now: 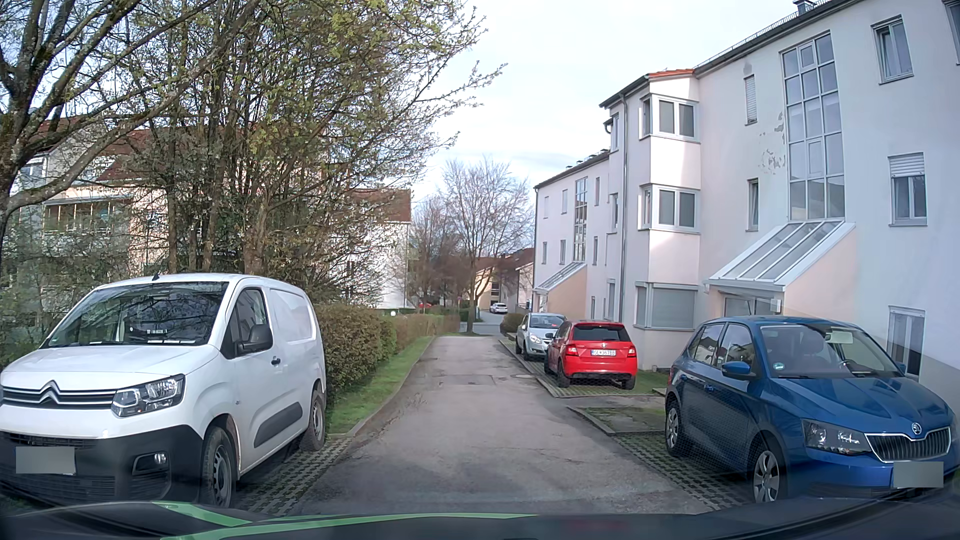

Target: Follow the waypoints while adhering to traffic rules and regulations

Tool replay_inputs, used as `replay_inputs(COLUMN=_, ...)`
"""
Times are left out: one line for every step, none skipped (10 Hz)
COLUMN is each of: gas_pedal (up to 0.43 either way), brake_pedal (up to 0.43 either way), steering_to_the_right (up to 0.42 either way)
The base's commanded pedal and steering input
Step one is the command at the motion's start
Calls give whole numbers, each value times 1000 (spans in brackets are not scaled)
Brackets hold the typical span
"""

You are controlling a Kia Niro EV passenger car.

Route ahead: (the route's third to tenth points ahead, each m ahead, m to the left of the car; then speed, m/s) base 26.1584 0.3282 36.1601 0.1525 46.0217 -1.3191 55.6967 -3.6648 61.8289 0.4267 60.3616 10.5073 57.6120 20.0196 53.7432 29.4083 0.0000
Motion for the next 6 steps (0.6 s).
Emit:
replay_inputs(gas_pedal=0, brake_pedal=622, steering_to_the_right=6)
replay_inputs(gas_pedal=0, brake_pedal=622, steering_to_the_right=6)
replay_inputs(gas_pedal=0, brake_pedal=622, steering_to_the_right=6)
replay_inputs(gas_pedal=0, brake_pedal=622, steering_to_the_right=6)
replay_inputs(gas_pedal=0, brake_pedal=622, steering_to_the_right=6)
replay_inputs(gas_pedal=0, brake_pedal=622, steering_to_the_right=6)
